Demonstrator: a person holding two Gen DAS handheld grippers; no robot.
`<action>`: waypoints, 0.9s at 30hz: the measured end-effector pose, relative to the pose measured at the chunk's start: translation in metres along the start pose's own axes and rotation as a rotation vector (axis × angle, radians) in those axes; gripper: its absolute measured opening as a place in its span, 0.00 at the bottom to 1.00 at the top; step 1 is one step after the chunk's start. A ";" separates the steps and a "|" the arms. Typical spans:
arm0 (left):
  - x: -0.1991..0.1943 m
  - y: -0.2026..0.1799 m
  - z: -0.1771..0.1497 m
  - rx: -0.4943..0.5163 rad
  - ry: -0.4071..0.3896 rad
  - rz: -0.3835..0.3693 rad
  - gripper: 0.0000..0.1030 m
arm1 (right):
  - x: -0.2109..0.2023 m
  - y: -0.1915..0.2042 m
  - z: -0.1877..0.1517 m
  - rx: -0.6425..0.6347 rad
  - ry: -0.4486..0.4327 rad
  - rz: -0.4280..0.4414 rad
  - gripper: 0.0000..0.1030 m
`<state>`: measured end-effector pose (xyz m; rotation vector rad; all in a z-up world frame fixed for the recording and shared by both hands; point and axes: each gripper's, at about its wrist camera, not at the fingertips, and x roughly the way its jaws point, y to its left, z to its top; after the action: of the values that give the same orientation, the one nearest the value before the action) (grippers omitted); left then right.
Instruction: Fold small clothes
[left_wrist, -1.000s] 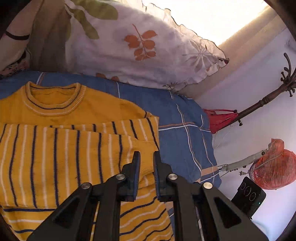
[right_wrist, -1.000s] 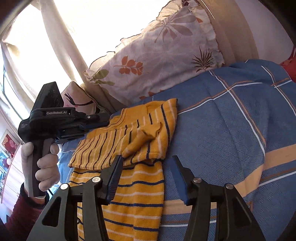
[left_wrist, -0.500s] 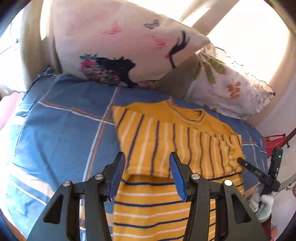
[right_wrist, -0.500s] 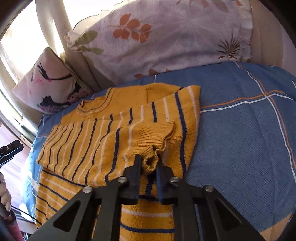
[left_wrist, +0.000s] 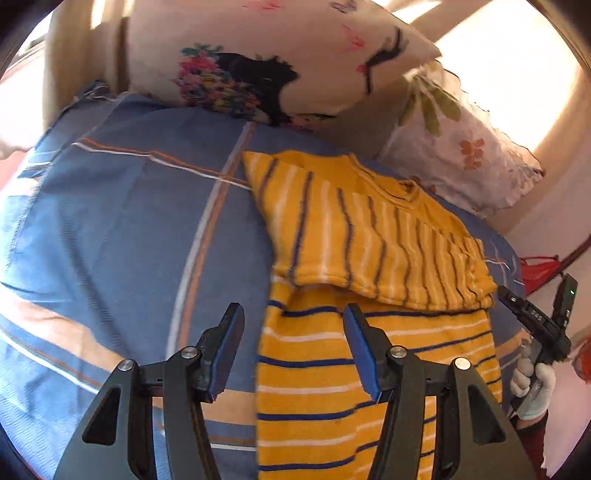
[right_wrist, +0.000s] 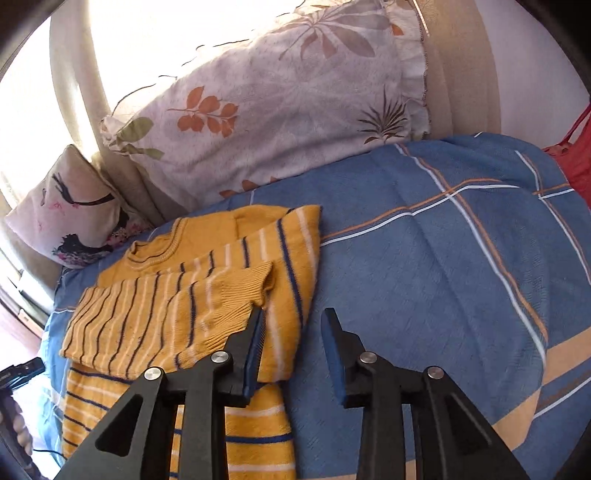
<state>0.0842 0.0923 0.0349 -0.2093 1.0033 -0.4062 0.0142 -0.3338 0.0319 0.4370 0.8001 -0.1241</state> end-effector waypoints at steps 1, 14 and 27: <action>0.003 -0.011 -0.002 0.029 -0.007 -0.030 0.53 | 0.001 0.006 -0.003 -0.011 0.009 0.012 0.33; 0.048 0.014 0.020 -0.176 0.059 0.121 0.55 | 0.034 0.028 -0.010 -0.025 0.070 0.102 0.33; -0.012 0.018 -0.050 -0.124 0.004 0.012 0.55 | -0.023 -0.003 -0.043 0.041 0.094 0.094 0.48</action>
<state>0.0401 0.1143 0.0117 -0.3140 1.0341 -0.3335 -0.0314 -0.3196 0.0207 0.5209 0.8690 -0.0326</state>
